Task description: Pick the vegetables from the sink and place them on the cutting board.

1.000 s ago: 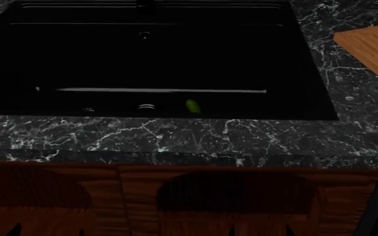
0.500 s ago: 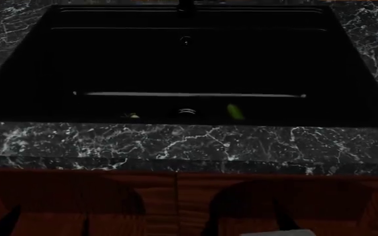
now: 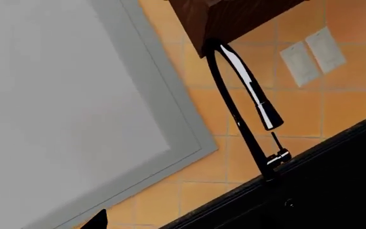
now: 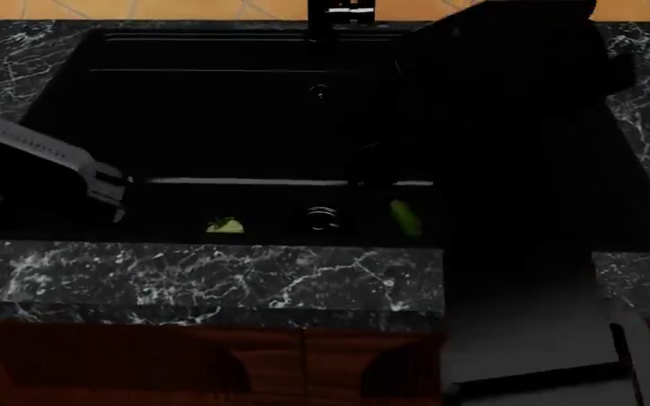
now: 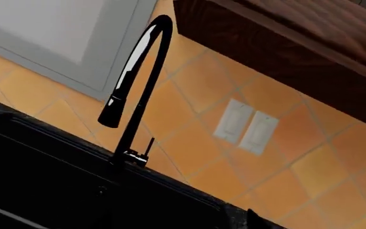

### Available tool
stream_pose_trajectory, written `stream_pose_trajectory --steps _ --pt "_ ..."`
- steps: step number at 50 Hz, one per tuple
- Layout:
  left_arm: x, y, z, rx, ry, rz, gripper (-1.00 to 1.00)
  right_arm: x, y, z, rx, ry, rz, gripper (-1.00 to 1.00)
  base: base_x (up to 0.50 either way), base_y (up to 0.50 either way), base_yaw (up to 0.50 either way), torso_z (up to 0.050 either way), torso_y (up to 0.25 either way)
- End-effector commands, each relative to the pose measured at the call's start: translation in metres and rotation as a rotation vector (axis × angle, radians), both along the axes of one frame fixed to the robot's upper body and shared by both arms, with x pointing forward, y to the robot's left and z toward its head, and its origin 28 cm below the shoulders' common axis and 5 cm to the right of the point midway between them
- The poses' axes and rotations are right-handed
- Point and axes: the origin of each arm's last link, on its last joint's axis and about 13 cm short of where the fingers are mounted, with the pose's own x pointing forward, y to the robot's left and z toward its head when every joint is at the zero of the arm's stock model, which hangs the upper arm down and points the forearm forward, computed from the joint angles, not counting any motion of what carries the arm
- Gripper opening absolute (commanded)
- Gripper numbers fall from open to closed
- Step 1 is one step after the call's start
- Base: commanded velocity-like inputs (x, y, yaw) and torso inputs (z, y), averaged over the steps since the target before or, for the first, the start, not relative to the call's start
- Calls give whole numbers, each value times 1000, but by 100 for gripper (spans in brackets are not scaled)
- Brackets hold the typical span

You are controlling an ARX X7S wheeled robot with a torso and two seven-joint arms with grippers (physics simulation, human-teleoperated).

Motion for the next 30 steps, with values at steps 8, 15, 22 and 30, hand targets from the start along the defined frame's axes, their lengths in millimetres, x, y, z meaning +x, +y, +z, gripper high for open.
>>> stream_pose_trajectory --steps 8,15,22,30 --pt "50 23 40 -86 137 115 100 35 -23 34 -10 139 -81 100 500 0 0 0 0" --pt "47 30 34 -58 170 187 100 33 -31 26 -3 219 -133 100 500 0 0 0 0" --pt "55 31 34 -58 272 144 100 35 -33 26 -47 338 -88 100 500 0 0 0 0" --pt "65 44 44 11 456 52 100 38 -42 45 -199 494 24 100 500 0 0 0 2"
